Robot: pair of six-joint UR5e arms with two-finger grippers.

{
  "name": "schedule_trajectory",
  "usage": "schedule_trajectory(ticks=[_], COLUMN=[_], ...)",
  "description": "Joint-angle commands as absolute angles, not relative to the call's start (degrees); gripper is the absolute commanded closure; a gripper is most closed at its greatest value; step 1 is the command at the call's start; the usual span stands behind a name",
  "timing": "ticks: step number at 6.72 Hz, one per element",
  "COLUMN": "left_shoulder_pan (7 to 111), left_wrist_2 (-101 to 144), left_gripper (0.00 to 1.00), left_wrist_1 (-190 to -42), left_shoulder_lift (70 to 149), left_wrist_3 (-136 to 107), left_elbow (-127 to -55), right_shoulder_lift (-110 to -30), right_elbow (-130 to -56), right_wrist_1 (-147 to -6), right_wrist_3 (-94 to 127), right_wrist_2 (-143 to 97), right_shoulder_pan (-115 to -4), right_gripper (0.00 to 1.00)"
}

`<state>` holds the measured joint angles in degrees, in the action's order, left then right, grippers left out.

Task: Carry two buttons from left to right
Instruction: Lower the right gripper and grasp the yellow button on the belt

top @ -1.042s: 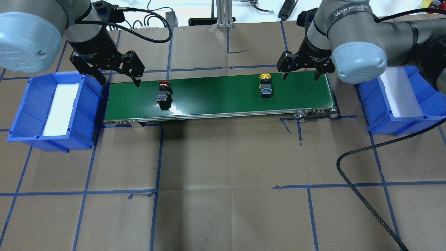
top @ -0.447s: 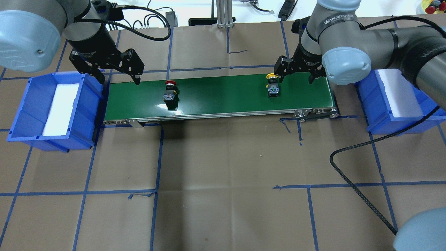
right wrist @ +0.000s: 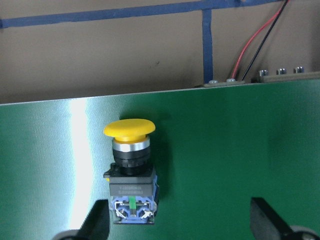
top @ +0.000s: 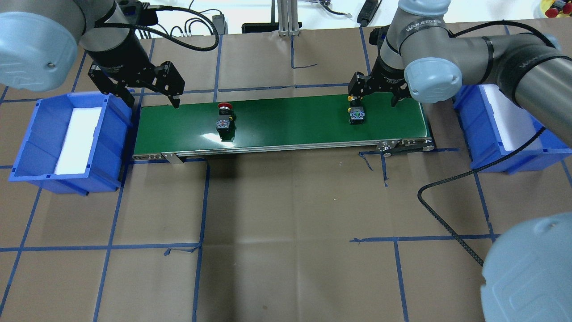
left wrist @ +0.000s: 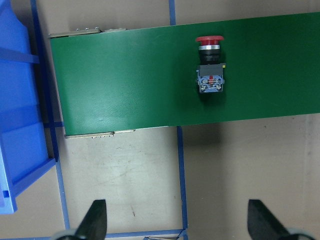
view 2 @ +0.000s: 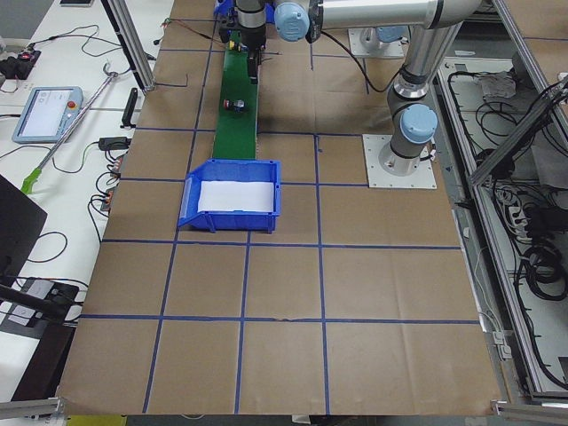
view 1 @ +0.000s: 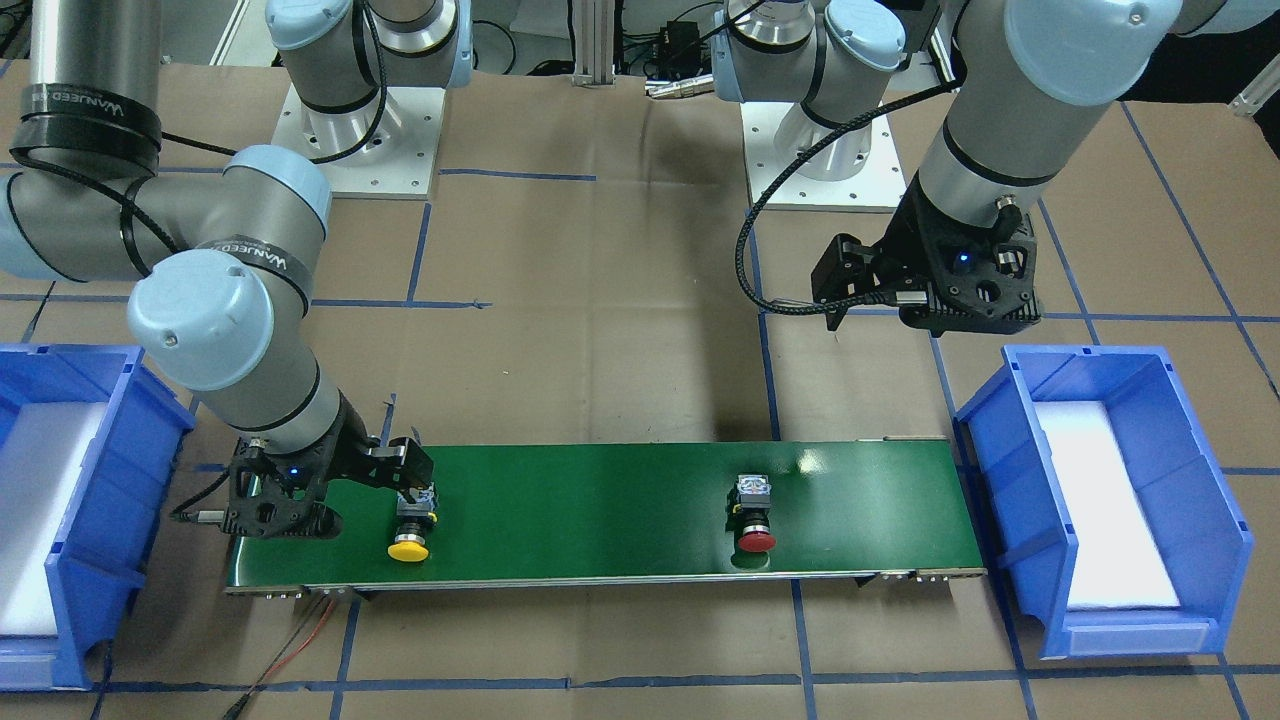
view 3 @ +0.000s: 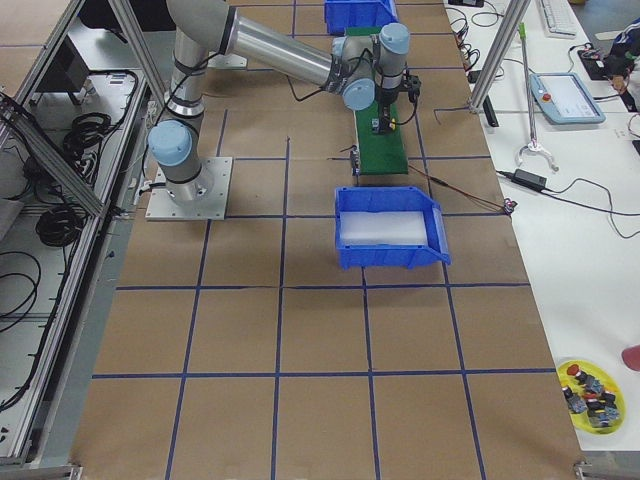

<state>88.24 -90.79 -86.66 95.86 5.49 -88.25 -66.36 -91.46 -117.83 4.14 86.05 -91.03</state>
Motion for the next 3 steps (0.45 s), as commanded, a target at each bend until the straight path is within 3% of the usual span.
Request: schedule_trajectory(ticks=[1,3], left_shoulder_pan=[88.2,88.2], left_wrist_2=[-90.8,-90.9], left_gripper=[0.0,0.0], left_wrist_1=[-86.7,-86.7], left_shoulder_lift=[95.9,95.7], left_wrist_3=[5.5,5.2], left_elbow=[-88.2,-88.2], right_shoulder_lift=[-64.5,-62.6], right_elbow=[-90.4,-90.4], right_wrist_1=[-117.8,-117.9], right_wrist_3=[4.0,3.9], right_wrist_2=[85.9,85.7], right_shoulder_pan=[-91.1,-91.1], right_gripper=[0.0,0.0])
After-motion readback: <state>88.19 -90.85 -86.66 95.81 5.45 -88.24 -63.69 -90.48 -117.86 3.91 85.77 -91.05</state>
